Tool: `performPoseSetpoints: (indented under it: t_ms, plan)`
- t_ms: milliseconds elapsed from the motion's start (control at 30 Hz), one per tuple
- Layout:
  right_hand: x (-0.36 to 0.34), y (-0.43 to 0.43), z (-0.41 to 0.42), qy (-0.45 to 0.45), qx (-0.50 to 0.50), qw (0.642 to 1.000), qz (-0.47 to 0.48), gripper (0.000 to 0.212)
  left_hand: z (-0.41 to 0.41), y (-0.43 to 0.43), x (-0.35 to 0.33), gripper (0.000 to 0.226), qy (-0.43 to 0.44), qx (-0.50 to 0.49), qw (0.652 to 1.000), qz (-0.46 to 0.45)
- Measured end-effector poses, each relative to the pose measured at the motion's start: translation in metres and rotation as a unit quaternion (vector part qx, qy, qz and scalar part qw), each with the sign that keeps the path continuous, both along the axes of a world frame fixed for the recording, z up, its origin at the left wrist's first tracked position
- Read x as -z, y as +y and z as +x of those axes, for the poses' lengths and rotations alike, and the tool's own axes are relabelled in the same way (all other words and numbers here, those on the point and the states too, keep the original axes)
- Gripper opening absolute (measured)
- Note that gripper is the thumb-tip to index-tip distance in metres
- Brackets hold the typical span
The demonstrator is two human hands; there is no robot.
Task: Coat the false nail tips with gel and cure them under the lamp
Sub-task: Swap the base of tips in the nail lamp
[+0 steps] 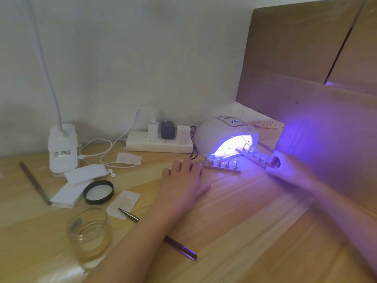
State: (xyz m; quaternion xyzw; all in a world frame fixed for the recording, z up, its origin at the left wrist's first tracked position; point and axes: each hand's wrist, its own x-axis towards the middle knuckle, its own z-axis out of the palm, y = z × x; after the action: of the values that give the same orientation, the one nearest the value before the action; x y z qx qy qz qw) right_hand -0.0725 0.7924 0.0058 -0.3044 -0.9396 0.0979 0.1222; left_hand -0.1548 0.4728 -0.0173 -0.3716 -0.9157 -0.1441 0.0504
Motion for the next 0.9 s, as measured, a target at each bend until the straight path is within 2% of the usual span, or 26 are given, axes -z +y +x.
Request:
performPoseSetpoints:
  t_ms: [200,533,667,800,900]
  plan:
    - [-0.003,0.014,0.024,-0.007,0.068,0.996,0.060,0.026,0.000,-0.001,0.000,0.045,0.004,0.010,1.000,0.006]
    - [-0.004,0.009,-0.033,-0.002,0.172,0.984,0.043,0.037,0.001,0.000,-0.001,0.045,-0.004,0.009,1.000,0.008]
    - [-0.001,0.005,-0.052,0.023,0.190,0.981,0.038,0.035,0.000,0.000,-0.001,0.046,-0.004,0.010,1.000,0.008]
    - [0.006,0.005,-0.052,0.080,0.127,0.989,0.016,0.027,-0.001,0.000,0.000,0.046,0.000,0.010,1.000,0.011]
    - [0.011,0.017,-0.036,0.148,0.008,0.988,-0.037,0.014,-0.002,0.001,0.001,0.044,0.000,0.008,1.000,0.012]
